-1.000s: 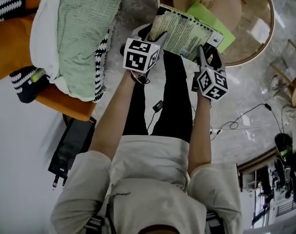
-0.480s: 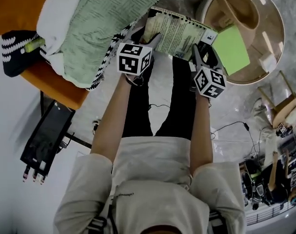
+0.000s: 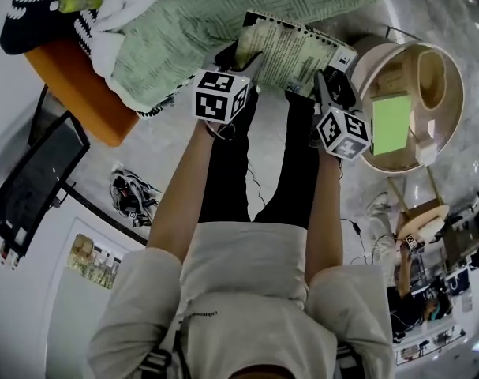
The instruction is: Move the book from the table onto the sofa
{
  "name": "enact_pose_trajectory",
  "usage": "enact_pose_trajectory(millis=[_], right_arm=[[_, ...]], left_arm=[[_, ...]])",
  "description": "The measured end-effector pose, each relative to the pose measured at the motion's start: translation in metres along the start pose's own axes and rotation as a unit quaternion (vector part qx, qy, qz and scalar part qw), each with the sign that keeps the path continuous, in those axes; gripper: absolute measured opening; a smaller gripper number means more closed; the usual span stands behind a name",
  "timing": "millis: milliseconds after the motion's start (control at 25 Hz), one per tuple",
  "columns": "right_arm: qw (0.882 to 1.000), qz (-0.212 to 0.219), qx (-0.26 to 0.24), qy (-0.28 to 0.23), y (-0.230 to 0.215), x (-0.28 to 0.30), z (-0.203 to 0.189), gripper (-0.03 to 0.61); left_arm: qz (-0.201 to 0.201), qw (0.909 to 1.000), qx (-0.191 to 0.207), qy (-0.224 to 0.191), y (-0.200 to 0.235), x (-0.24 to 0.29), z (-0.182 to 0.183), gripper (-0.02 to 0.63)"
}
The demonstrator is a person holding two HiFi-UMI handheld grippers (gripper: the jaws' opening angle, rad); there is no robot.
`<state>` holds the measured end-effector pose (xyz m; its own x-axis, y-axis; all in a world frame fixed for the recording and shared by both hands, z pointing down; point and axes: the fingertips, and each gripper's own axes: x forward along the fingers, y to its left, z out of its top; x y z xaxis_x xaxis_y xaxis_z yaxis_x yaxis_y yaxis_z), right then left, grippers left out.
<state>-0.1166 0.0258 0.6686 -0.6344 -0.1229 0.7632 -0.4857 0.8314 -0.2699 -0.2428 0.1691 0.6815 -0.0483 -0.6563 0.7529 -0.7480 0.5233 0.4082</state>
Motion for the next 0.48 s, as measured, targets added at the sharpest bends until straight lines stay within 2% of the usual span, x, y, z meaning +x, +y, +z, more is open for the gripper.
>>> enact_pose_trajectory(millis=[240, 480], right_arm=[[0.999, 0.028, -0.035, 0.025, 0.055, 0.031, -0.001, 0.245], [0.993, 0.069, -0.087, 0.049, 0.110, 0.075, 0.004, 0.245]], left_arm=[[0.027, 0.9982, -0.051, -0.016, 0.056, -0.028, -0.017, 0.238], [0.060, 0.9924, -0.099, -0.042, 0.113, -0.050, -0.031, 0.238]])
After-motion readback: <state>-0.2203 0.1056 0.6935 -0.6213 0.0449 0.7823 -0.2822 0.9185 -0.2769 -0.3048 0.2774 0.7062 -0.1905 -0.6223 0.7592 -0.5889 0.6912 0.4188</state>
